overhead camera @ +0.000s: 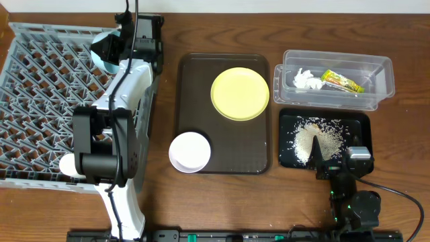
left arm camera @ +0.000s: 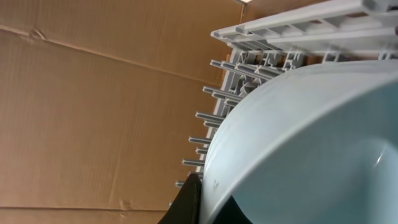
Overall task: Sort waste into correct bins and load items into the dishwasher
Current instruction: 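Carry the light-blue bowl into the rack's back row and release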
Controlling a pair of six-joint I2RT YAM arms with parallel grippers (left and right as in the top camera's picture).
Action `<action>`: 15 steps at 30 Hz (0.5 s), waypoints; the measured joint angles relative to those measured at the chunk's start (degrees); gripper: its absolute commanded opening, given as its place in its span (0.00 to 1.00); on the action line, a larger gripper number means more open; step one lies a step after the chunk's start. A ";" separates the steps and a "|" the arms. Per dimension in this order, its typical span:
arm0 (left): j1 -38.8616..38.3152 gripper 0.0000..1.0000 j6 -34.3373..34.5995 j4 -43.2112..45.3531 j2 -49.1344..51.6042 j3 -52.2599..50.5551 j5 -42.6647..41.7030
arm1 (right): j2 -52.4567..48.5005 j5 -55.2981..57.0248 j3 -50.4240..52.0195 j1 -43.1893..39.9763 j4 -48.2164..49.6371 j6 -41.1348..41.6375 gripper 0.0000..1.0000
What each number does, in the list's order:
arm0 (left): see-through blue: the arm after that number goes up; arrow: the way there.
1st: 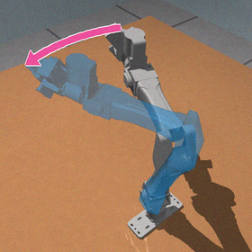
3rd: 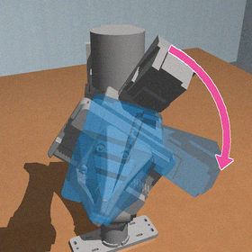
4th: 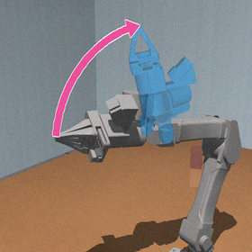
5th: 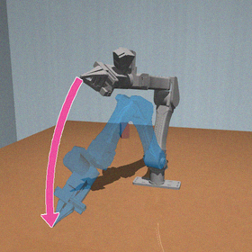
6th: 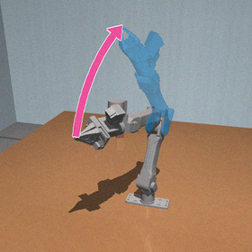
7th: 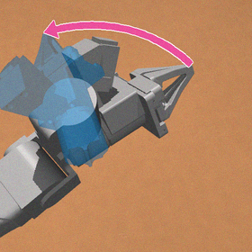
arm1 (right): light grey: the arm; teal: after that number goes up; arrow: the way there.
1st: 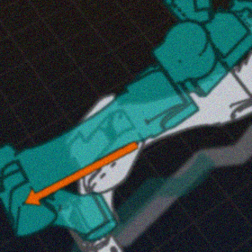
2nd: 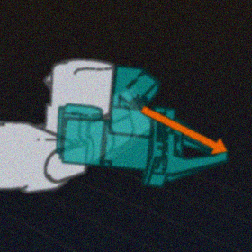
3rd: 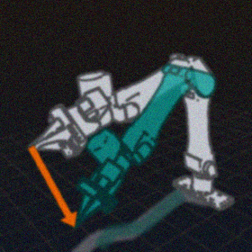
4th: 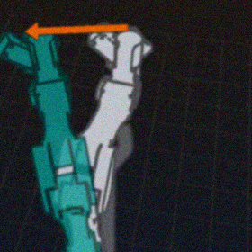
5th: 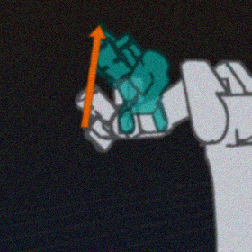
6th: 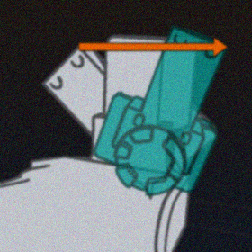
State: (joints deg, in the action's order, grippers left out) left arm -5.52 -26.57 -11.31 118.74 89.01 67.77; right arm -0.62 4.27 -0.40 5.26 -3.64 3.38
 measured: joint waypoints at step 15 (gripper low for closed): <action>-6.64 0.63 4.61 -13.46 0.15 -0.13 3.02 | 0.00 0.02 0.00 0.00 0.02 0.00 0.99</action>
State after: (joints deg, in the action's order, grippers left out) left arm -12.16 -21.96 -24.77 118.89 88.88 70.78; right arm -0.62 4.29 -0.40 5.26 -3.62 3.38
